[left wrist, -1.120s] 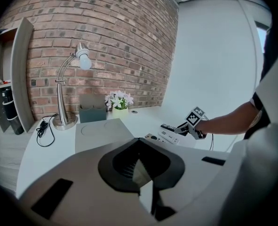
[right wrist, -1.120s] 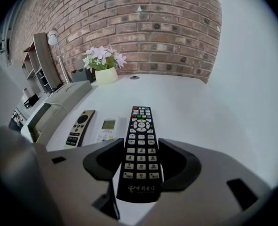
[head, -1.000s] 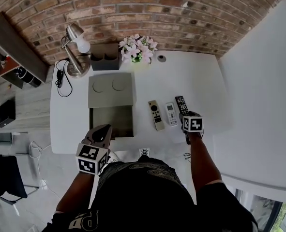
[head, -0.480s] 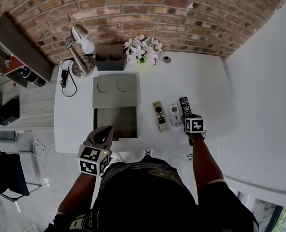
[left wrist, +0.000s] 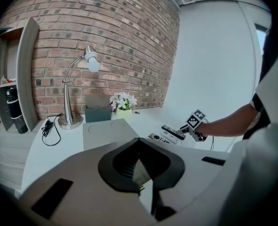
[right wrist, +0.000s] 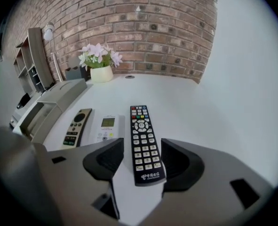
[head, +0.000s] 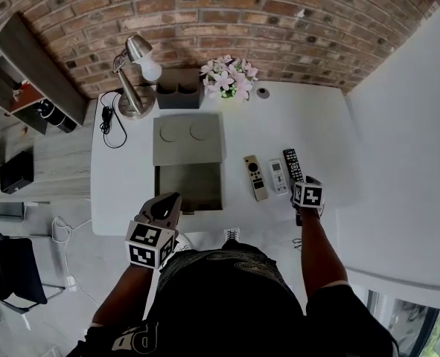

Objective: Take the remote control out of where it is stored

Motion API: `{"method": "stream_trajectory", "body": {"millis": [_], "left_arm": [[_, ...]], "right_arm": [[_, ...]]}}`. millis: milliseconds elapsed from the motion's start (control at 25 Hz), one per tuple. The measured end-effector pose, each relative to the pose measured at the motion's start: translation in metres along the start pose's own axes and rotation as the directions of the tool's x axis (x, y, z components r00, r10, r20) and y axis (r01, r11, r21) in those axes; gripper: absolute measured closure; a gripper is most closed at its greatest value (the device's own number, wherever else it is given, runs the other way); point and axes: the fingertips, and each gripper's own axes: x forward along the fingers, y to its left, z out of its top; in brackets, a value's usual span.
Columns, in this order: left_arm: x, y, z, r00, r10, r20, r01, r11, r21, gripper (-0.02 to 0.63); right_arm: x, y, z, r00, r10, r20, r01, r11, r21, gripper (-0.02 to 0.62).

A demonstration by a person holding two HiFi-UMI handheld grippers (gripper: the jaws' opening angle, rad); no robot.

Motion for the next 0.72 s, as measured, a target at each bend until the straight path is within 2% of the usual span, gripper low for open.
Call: {"method": "stream_trajectory", "body": {"millis": [120,200,280,360,440,520,600,720], "left_arm": [[-0.008,0.005,-0.002,1.000,-0.013,0.007,0.013,1.000,-0.001,0.600],[-0.015,0.008,-0.003,1.000,-0.023,0.010,0.023,1.000,0.001,0.600],[-0.023,0.011,-0.004,0.999,-0.036,0.014,0.036,0.999,0.004,0.600],[-0.031,0.013,-0.004,0.999,-0.048,0.023,0.048,0.999,0.009,0.600],[-0.039,0.015,-0.004,0.997,-0.061,0.037,0.060,0.998,0.017,0.601],[-0.045,0.016,-0.004,0.996,-0.075,0.047,0.074,0.997,0.024,0.600],[-0.050,0.017,-0.006,0.994,-0.092,0.050,0.091,0.995,0.030,0.601],[-0.056,0.017,-0.006,0.992,-0.111,0.064,0.109,0.993,0.039,0.600]], "right_arm": [[-0.028,0.022,0.015,0.994,0.014,0.105,-0.019,0.999,0.050,0.364],[-0.049,0.051,0.025,0.982,0.072,0.176,-0.085,0.994,0.070,0.365],[-0.073,0.091,0.035,0.957,0.159,0.243,-0.180,0.982,0.064,0.366],[-0.098,0.134,0.045,0.922,0.246,0.300,-0.269,0.963,0.035,0.380],[-0.122,0.178,0.050,0.880,0.333,0.337,-0.359,0.933,0.016,0.464],[-0.143,0.222,0.051,0.827,0.434,0.357,-0.473,0.880,0.028,0.569],[-0.161,0.260,0.049,0.778,0.512,0.364,-0.560,0.828,0.031,0.589],[-0.190,0.302,0.048,0.731,0.579,0.362,-0.606,0.794,-0.046,0.589]]}}
